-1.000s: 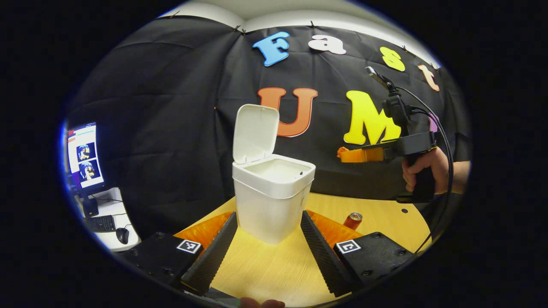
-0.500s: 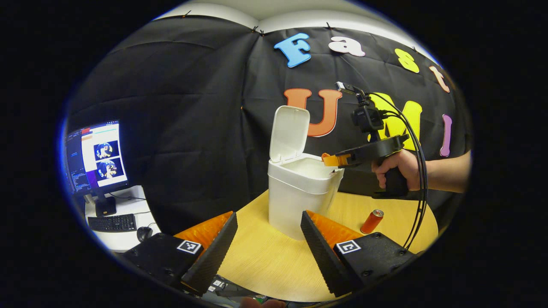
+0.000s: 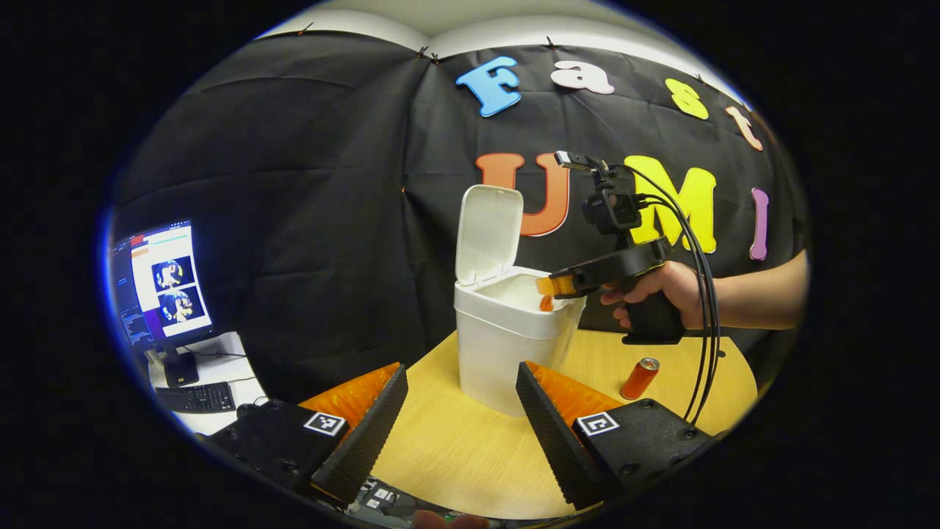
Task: Press the lid of the desktop garbage bin to open it, pick up the crumpled paper on the desktop and throw it into the bin, then pick up the pop can on the desktop and drop it into the bin, and finally close the garbage bin lid.
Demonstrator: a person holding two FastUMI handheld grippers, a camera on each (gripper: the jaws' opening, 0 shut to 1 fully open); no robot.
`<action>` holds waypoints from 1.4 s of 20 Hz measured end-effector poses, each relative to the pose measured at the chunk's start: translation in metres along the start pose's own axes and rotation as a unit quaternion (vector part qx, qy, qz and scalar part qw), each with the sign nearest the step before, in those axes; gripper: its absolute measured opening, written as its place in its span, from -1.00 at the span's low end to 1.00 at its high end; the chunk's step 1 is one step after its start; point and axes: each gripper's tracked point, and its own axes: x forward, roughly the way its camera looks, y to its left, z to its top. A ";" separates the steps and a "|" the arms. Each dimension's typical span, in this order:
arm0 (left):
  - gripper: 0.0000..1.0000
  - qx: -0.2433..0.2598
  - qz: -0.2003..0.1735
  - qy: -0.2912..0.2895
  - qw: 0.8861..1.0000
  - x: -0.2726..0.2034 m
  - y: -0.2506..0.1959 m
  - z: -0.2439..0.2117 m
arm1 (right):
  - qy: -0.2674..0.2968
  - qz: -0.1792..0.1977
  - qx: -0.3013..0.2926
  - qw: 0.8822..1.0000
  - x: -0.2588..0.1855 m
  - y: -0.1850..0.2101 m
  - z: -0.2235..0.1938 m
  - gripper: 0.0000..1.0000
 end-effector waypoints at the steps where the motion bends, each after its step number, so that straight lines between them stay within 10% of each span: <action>1: 0.96 0.003 -0.005 -0.003 1.000 0.001 -0.004 0.002 | 0.000 -0.001 -0.001 1.000 -0.002 -0.001 0.000 0.14; 14: 0.96 0.021 -0.110 -0.043 0.993 0.015 -0.076 0.020 | -0.104 -0.043 0.088 0.990 -0.125 -0.059 0.034 0.58; 28: 0.96 0.057 -0.261 -0.030 0.963 0.015 -0.193 -0.020 | -0.131 -0.220 0.116 0.960 -0.302 -0.178 -0.045 0.62</action>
